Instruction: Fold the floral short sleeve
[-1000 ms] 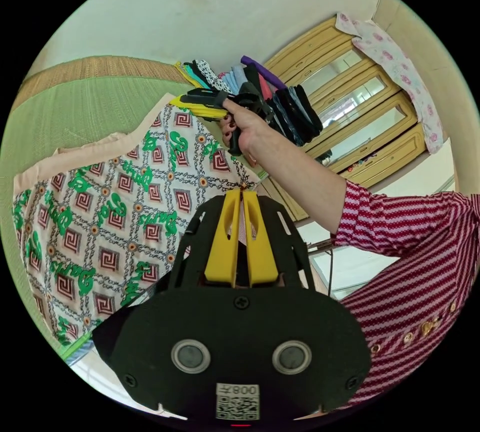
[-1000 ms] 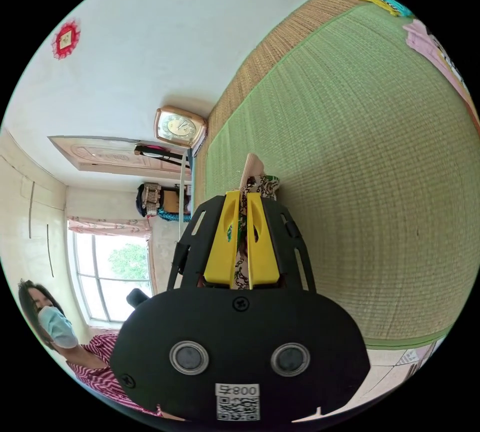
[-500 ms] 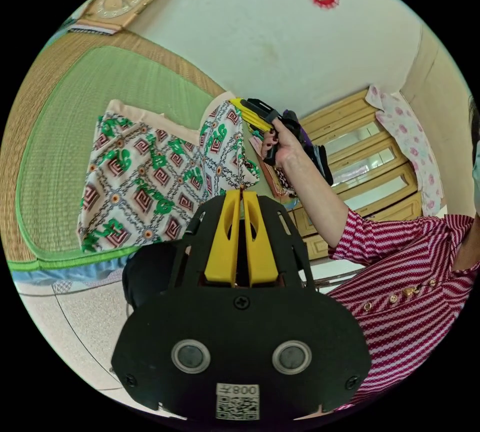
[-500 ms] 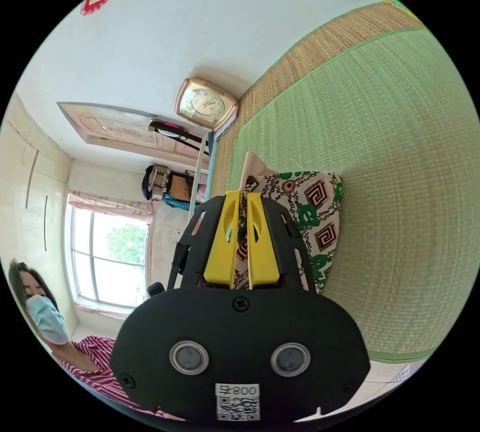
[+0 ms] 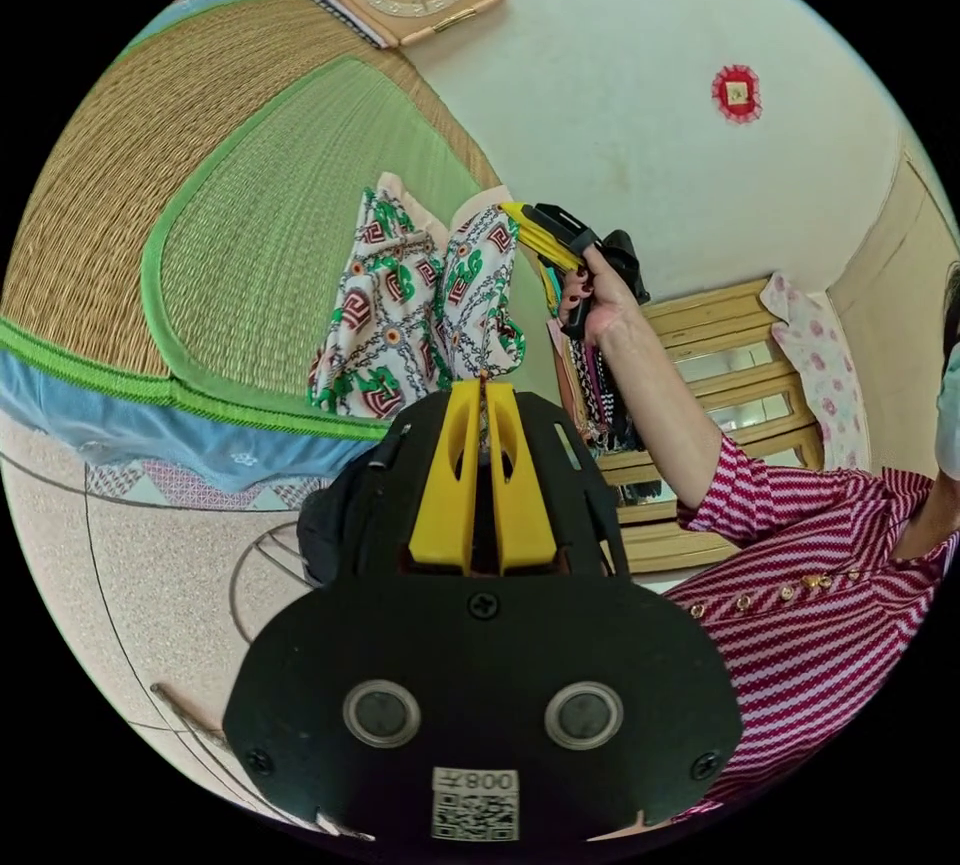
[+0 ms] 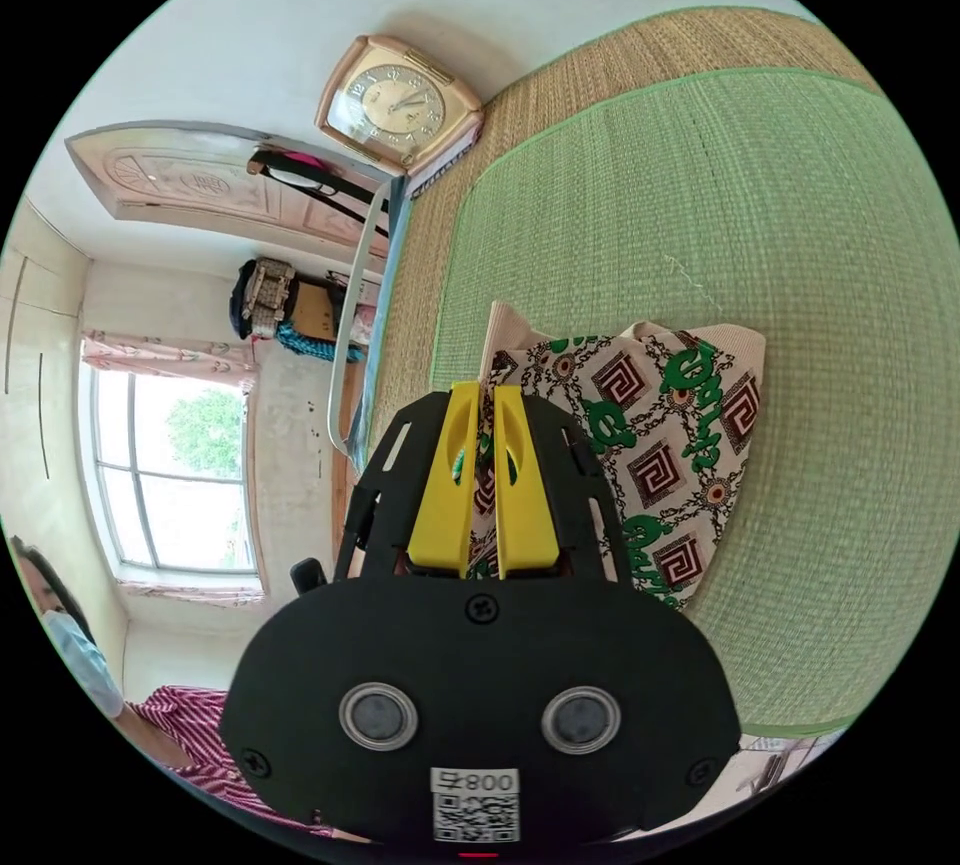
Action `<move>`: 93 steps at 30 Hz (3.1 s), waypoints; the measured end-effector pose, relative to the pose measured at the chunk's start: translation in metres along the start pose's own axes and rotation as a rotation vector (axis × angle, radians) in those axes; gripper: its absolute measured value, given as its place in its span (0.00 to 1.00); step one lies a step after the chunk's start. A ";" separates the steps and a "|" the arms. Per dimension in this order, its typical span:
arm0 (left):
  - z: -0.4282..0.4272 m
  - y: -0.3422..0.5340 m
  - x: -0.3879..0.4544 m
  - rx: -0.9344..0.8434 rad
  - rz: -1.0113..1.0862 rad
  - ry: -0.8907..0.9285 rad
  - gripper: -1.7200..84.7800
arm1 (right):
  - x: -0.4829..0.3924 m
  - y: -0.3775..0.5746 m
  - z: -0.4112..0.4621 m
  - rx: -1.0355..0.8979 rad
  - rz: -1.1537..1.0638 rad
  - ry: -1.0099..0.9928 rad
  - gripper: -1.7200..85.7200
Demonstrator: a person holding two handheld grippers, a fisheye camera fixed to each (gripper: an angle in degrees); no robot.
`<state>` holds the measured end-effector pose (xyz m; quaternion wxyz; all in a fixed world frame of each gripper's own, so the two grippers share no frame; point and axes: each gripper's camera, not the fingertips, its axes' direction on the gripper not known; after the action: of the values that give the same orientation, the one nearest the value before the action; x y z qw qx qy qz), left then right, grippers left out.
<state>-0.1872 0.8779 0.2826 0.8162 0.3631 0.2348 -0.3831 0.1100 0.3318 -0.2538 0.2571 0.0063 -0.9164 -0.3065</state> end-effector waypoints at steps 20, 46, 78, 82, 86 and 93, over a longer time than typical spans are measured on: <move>-0.084 -0.053 -0.115 0.036 -0.196 0.059 0.03 | -0.092 -0.081 0.105 -0.198 0.000 0.142 0.05; -0.144 -0.073 -0.166 0.071 -0.238 0.061 0.02 | -0.144 -0.107 0.131 -0.302 -0.040 0.088 0.02; -0.137 -0.068 -0.143 0.079 -0.121 -0.080 0.07 | -0.154 -0.029 0.078 -0.303 -0.140 0.015 0.02; -0.124 -0.068 -0.143 0.042 -0.122 -0.102 0.07 | -0.149 -0.004 0.080 -0.338 -0.139 -0.016 0.02; -0.115 -0.062 -0.141 0.022 -0.130 -0.118 0.07 | -0.140 0.006 0.103 -0.403 -0.120 0.023 0.02; -0.119 -0.045 -0.134 0.046 -0.136 -0.125 0.07 | -0.141 0.021 0.094 -0.419 -0.146 0.020 0.02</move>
<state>-0.3158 1.0108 0.2785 0.7927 0.3403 0.1986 -0.4651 0.1902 0.4250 -0.3721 0.2389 0.0220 -0.8273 -0.5080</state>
